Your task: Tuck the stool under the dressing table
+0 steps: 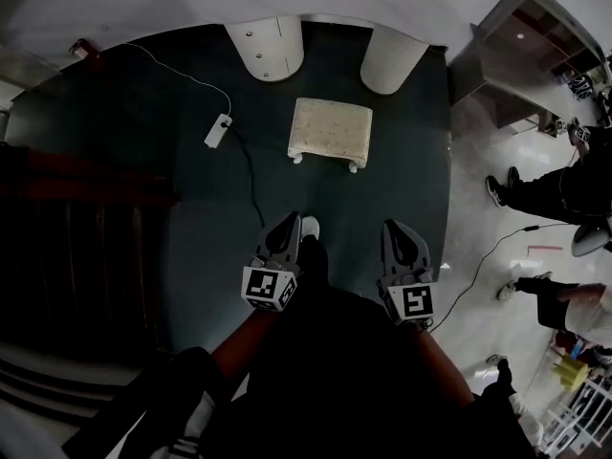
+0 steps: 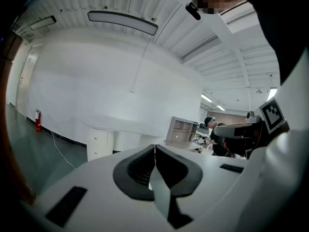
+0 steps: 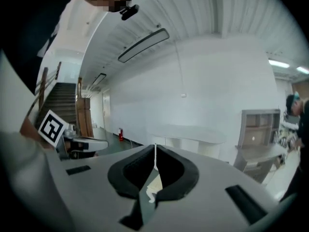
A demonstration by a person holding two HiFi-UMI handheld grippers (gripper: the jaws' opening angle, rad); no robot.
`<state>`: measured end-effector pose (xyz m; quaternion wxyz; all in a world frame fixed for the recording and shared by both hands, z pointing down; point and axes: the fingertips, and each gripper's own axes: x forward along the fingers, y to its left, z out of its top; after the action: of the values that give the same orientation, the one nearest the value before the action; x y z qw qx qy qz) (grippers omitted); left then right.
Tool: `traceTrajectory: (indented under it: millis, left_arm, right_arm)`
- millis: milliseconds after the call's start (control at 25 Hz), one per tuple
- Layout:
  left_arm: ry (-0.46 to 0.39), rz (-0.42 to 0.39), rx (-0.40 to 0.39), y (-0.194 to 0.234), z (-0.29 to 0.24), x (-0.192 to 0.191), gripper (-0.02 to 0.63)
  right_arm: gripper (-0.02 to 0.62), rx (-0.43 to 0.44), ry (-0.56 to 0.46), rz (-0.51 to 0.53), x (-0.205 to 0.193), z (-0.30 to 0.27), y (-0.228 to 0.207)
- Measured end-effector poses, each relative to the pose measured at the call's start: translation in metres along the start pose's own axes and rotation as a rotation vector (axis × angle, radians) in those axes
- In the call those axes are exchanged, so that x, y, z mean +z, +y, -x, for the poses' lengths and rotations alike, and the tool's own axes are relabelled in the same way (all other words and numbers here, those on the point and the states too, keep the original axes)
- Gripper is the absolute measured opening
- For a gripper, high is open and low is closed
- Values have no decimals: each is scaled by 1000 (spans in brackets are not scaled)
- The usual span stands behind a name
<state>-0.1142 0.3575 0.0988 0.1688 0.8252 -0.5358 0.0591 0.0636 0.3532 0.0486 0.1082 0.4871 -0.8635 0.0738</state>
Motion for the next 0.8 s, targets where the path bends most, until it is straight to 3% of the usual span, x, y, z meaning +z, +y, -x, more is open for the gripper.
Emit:
traceTrajectory:
  millis: [120, 480, 800]
  left_arm:
    - [23, -27, 0, 40, -29, 1, 17]
    - [146, 15, 0, 115, -108, -26, 17]
    - [201, 24, 85, 141, -160, -66, 17]
  right_arm:
    - [38, 27, 46, 88, -3, -47, -2]
    - [37, -79, 176, -71, -56, -136, -69]
    - [38, -20, 272, -63, -129, -192, -121]
